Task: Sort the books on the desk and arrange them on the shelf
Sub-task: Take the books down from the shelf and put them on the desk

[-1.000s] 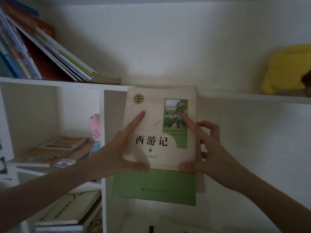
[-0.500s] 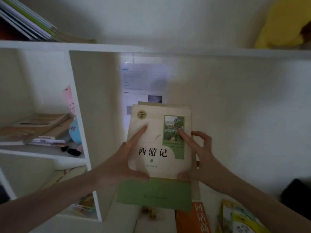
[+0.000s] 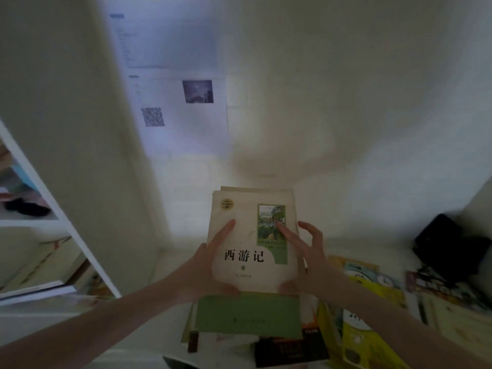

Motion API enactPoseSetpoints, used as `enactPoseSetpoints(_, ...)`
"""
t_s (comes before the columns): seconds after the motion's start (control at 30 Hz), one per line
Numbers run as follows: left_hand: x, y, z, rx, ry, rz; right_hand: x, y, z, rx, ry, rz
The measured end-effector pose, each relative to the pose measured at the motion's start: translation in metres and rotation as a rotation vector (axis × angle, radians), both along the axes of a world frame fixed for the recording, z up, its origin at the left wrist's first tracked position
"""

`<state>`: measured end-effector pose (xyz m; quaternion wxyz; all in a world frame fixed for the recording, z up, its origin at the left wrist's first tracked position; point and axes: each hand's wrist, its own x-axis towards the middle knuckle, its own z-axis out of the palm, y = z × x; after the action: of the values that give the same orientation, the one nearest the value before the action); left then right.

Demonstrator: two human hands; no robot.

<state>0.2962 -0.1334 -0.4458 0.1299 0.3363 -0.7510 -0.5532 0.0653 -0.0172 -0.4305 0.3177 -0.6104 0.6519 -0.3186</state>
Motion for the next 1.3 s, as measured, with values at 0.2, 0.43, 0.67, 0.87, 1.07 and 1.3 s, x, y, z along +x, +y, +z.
enactPoseSetpoints(0.2,-0.034,0.007,-0.055,0.047,-0.175,-0.036,-0.028,0.010,-0.063,0.166,-0.041,-0.030)
enactPoseSetpoints(0.43,-0.073,0.010,-0.100,0.046,-0.313,-0.116,-0.053,0.014,-0.127,0.311,-0.021,-0.091)
enactPoseSetpoints(0.67,-0.093,0.015,-0.132,0.063,-0.389,-0.141,-0.069,0.019,-0.166,0.406,-0.057,-0.096)
enactPoseSetpoints(0.87,-0.112,0.005,-0.142,0.123,-0.460,-0.143,-0.085,0.024,-0.180,0.459,-0.253,-0.189)
enactPoseSetpoints(1.07,-0.124,0.008,-0.150,0.142,-0.513,-0.139,-0.094,0.022,-0.191,0.504,-0.222,-0.181)
enactPoseSetpoints(1.3,-0.127,0.016,-0.147,0.020,-0.417,-0.104,-0.086,0.015,-0.179,0.430,-0.163,-0.204)
